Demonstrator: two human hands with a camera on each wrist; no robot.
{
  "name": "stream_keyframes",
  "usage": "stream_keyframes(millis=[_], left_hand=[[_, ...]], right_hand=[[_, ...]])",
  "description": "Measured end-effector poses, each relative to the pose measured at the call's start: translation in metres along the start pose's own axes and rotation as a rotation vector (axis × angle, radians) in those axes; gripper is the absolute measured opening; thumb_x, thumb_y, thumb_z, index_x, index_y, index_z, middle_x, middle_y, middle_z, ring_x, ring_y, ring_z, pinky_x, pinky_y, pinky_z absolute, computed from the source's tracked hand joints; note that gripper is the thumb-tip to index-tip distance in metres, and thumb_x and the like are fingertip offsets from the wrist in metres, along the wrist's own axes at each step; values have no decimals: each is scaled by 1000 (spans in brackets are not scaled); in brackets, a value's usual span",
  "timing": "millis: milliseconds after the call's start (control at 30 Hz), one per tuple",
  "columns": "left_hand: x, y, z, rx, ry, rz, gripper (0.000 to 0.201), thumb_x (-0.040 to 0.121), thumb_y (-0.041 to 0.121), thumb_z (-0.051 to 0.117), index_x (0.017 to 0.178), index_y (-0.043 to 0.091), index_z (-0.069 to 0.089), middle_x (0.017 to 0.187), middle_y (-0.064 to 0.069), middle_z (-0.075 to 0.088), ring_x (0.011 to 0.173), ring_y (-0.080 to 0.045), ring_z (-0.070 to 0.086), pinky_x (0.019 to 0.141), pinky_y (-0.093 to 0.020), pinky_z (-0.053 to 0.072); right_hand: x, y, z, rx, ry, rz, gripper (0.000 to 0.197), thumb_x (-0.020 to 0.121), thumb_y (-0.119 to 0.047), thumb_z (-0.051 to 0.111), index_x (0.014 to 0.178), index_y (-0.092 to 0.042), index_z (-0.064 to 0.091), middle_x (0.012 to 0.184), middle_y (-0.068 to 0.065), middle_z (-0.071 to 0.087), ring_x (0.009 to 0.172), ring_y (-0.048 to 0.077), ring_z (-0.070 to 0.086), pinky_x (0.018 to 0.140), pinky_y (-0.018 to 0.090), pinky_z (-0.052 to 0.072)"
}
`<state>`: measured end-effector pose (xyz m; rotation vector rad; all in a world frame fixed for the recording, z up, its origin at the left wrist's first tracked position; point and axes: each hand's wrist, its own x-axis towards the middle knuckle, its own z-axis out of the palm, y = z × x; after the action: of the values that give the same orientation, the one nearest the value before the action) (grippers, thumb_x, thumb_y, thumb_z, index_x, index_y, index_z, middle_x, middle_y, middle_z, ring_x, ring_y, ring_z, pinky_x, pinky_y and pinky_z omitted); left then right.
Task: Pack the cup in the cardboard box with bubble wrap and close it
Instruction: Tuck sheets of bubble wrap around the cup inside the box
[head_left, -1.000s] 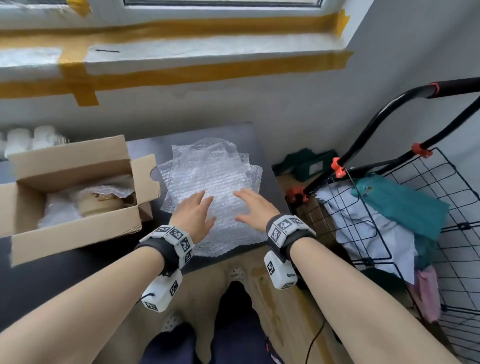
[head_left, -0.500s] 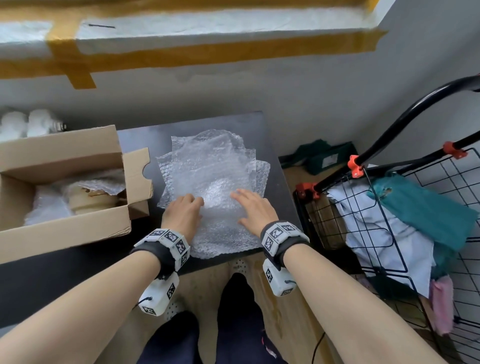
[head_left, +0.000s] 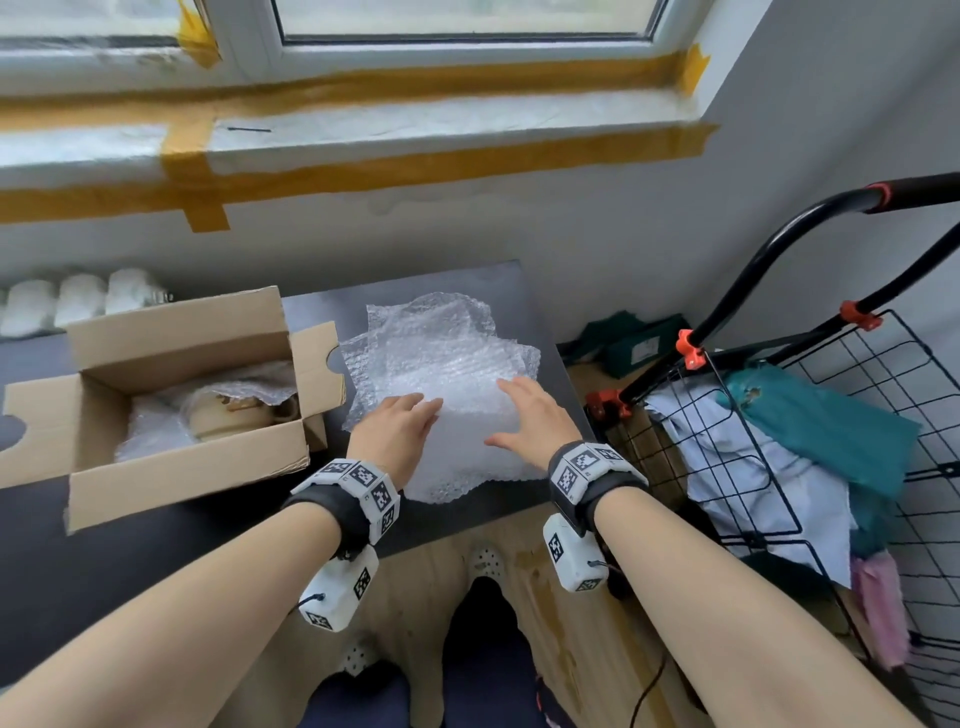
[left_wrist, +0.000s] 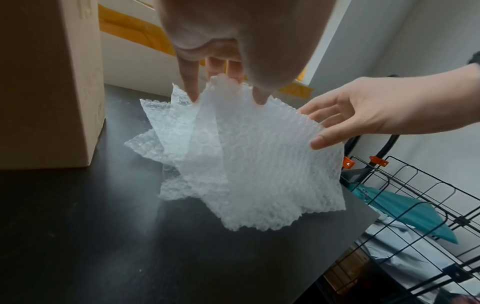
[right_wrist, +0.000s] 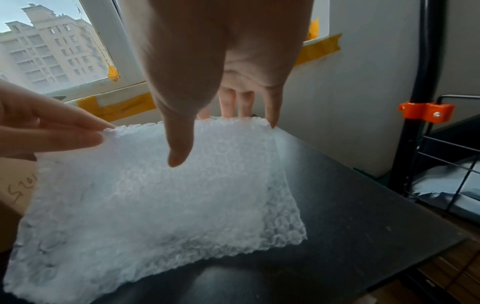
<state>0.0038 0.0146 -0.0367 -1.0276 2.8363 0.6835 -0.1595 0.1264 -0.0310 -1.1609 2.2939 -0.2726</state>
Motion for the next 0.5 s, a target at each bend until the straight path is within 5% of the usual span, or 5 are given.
stream_keyframes(millis=[100, 300, 400, 500], left_hand=[[-3, 2, -6, -36, 7, 14, 37, 102, 27, 34, 136, 24, 48, 143, -5, 47, 134, -23, 39, 99, -40, 42], [-8, -7, -3, -64, -21, -3, 34, 101, 26, 35, 129, 20, 54, 130, -6, 56, 114, -29, 55, 88, -40, 49], [-11, -9, -1, -58, -69, -34, 36, 100, 26, 38, 134, 19, 48, 137, -6, 51, 117, -28, 54, 93, -39, 48], [-13, -7, -2, -62, -80, -53, 40, 98, 28, 43, 137, 18, 43, 140, -4, 48, 123, -25, 50, 96, -38, 45]], right_hand=[[-8, -7, -1, 59, 24, 60, 88, 79, -39, 72, 148, -23, 20, 159, 2, 14, 139, 27, 35, 110, 44, 37], [-13, -6, -1, 183, 128, 77, 76, 80, -25, 73, 144, -18, 32, 152, 2, 28, 133, 24, 42, 108, 37, 37], [-14, -8, 2, 221, 128, 67, 73, 80, -33, 73, 141, -17, 37, 148, 2, 34, 130, 21, 44, 107, 36, 39], [-13, -8, 1, 185, 133, 31, 59, 86, -22, 67, 139, -14, 41, 146, 3, 38, 131, 22, 43, 108, 35, 36]])
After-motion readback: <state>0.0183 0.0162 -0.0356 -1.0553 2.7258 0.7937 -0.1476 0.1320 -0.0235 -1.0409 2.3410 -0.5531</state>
